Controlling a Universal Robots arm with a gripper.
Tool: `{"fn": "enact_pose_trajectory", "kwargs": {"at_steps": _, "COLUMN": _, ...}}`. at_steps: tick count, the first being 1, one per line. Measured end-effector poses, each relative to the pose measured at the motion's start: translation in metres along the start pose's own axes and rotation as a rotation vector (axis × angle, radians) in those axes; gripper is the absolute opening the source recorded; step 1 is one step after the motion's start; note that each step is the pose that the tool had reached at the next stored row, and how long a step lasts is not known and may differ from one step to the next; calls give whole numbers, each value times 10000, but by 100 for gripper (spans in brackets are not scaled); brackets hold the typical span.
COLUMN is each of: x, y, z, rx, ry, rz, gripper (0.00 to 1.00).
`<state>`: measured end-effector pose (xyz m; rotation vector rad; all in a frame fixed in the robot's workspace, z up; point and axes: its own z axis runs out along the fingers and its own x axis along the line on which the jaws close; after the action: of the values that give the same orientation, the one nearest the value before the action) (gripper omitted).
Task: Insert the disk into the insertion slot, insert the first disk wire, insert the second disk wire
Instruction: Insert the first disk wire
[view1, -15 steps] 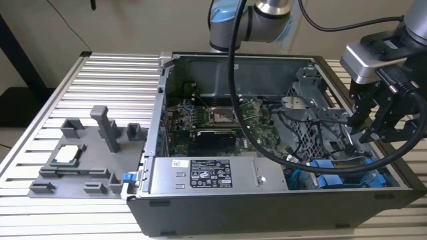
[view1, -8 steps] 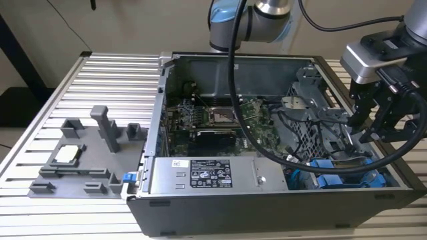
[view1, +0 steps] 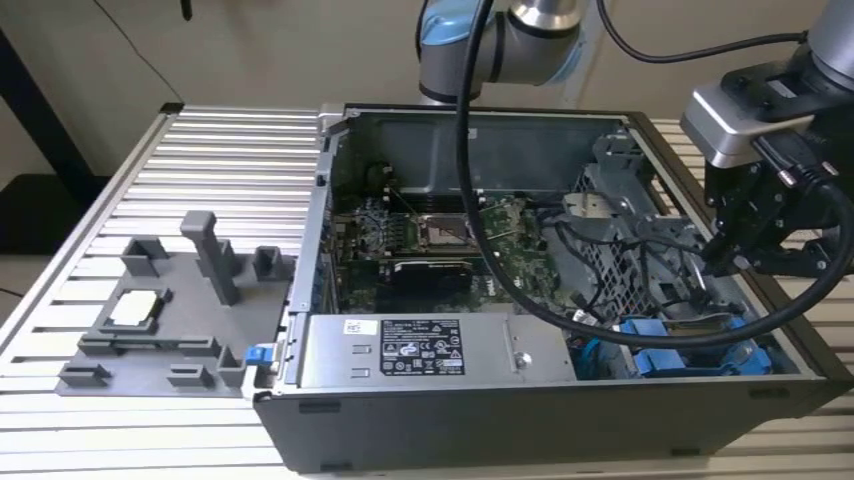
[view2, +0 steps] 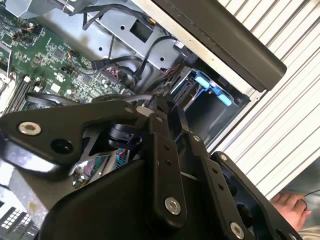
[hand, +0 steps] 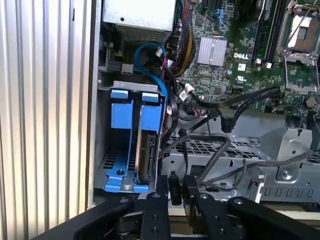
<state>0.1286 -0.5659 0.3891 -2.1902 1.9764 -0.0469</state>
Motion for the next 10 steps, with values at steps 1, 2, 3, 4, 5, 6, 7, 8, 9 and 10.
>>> {"fn": "enact_pose_trajectory", "kwargs": {"at_steps": 1, "x": 0, "y": 0, "z": 0, "rx": 0, "ry": 0, "rz": 0, "gripper": 20}}
{"fn": "enact_pose_trajectory", "kwargs": {"at_steps": 2, "x": 0, "y": 0, "z": 0, "rx": 0, "ry": 0, "rz": 0, "gripper": 19}}
{"fn": "enact_pose_trajectory", "kwargs": {"at_steps": 3, "x": 0, "y": 0, "z": 0, "rx": 0, "ry": 0, "rz": 0, "gripper": 19}}
{"fn": "enact_pose_trajectory", "kwargs": {"at_steps": 4, "x": 0, "y": 0, "z": 0, "rx": 0, "ry": 1, "rz": 0, "gripper": 19}}
{"fn": "enact_pose_trajectory", "kwargs": {"at_steps": 5, "x": 0, "y": 0, "z": -1, "rx": 0, "ry": 1, "rz": 0, "gripper": 19}}
{"fn": "enact_pose_trajectory", "kwargs": {"at_steps": 6, "x": 0, "y": 0, "z": -1, "rx": -1, "ry": 1, "rz": 0, "gripper": 19}}
{"fn": "enact_pose_trajectory", "kwargs": {"at_steps": 7, "x": 0, "y": 0, "z": -1, "rx": 0, "ry": 1, "rz": 0, "gripper": 19}}
{"fn": "enact_pose_trajectory", "kwargs": {"at_steps": 8, "x": 0, "y": 0, "z": -1, "rx": -1, "ry": 2, "rz": -1, "gripper": 19}}
{"fn": "enact_pose_trajectory", "kwargs": {"at_steps": 9, "x": 0, "y": 0, "z": -1, "rx": 0, "ry": 1, "rz": -1, "gripper": 19}}
{"fn": "enact_pose_trajectory", "kwargs": {"at_steps": 10, "x": 0, "y": 0, "z": -1, "rx": 0, "ry": 2, "rz": -1, "gripper": 19}}
